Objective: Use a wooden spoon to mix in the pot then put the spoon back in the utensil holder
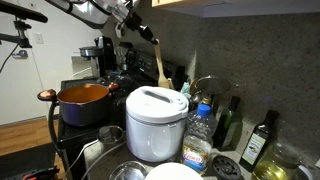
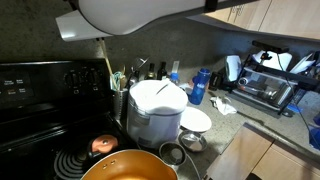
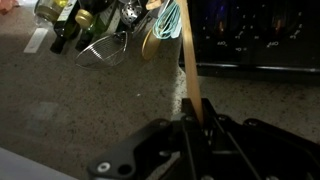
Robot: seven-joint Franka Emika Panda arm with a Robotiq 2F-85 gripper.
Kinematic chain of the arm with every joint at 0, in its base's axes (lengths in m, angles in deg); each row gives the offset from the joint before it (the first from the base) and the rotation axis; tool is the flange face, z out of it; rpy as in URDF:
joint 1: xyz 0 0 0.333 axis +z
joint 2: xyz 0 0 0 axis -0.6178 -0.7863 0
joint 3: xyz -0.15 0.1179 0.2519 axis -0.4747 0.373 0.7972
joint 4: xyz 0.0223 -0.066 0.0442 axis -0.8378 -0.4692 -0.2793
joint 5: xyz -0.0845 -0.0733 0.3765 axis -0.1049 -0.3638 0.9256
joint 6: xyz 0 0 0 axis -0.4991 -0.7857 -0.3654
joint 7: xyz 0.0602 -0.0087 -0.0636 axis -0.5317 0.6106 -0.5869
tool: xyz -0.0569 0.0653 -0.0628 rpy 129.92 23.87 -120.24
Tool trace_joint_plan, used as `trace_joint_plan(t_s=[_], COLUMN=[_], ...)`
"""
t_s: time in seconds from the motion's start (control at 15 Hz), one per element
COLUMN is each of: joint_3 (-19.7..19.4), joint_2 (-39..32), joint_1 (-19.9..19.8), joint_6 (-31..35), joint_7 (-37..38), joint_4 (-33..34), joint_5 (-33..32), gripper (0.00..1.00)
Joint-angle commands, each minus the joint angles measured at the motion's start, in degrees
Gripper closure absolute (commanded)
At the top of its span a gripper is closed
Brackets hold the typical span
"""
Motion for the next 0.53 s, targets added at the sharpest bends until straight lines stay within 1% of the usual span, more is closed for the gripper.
trace_joint_plan(t_s=[0.0, 0.2, 0.47], joint_3=[-0.3, -0.4, -0.1], joint_2=[0.3, -0.5, -2.1], joint_1=[-0.5, -1.2, -2.1], joint_6=[1.9, 2.2, 1.8], joint_7=[5.6, 10.4, 13.6], joint_4=[-1.9, -2.1, -0.6], joint_5=[-7.6, -14.3, -19.3], gripper=[0.97, 0.97, 0.97])
